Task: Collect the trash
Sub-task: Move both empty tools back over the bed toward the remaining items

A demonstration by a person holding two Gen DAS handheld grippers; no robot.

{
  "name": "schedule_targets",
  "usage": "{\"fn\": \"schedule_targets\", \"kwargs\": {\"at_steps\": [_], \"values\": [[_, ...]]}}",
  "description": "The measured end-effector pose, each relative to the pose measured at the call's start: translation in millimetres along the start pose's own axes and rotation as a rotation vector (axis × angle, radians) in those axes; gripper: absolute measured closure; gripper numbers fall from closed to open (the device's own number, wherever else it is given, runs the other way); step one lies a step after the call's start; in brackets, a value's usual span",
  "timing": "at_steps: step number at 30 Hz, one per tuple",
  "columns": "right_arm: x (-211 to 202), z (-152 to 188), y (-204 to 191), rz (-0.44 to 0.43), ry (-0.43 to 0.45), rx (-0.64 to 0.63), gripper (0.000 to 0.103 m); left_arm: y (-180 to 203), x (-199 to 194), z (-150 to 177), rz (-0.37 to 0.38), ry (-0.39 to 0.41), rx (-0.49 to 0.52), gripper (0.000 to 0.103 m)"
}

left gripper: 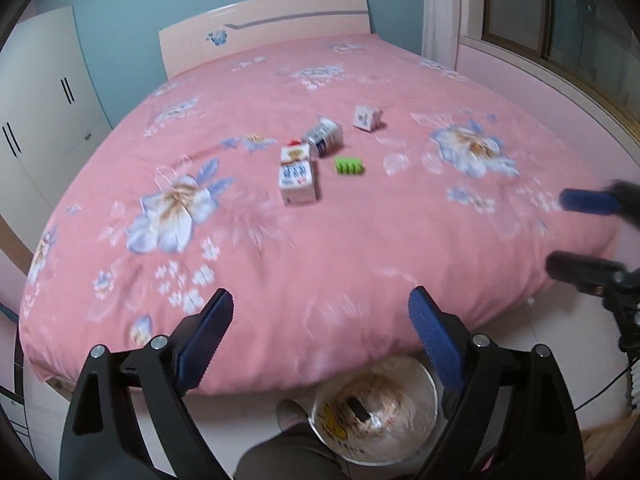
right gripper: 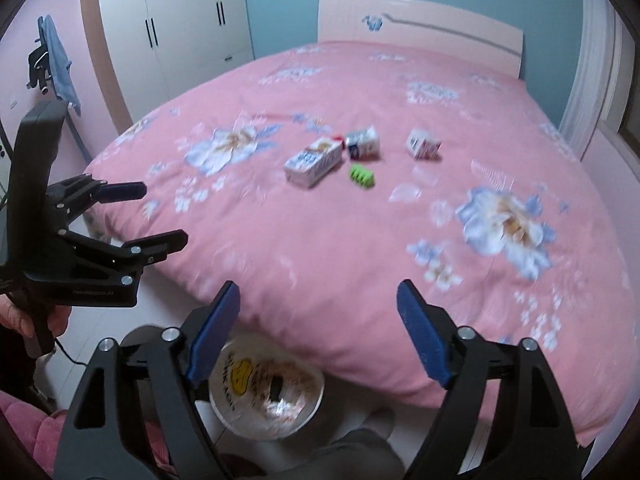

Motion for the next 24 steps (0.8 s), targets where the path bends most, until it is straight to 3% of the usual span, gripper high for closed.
{"fn": "schedule_targets", "kwargs": {"at_steps": [9,24], "values": [[23.4,-42.6,19.8,0.012,0.03,-0.018,0.022,-13.8,23.2,-35.8,-0.047,0.008,-0.021,0.011],[101.7,-83.2,40.4,-0.015,-0.033,-0.044,0.022,-40.5,109.4,-70.0,-0.047,-0.084,-0.07,0.011]]}}
Point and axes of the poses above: each gripper's, at about its wrist camera, not at the fingertips, and x roughly the way its jaws point, y to its right, z to its underside, the point moved 3 cm from there along x, roughly the way its jaws point, and after that the axes turned 10 degrees about z, right-handed, at the moved point
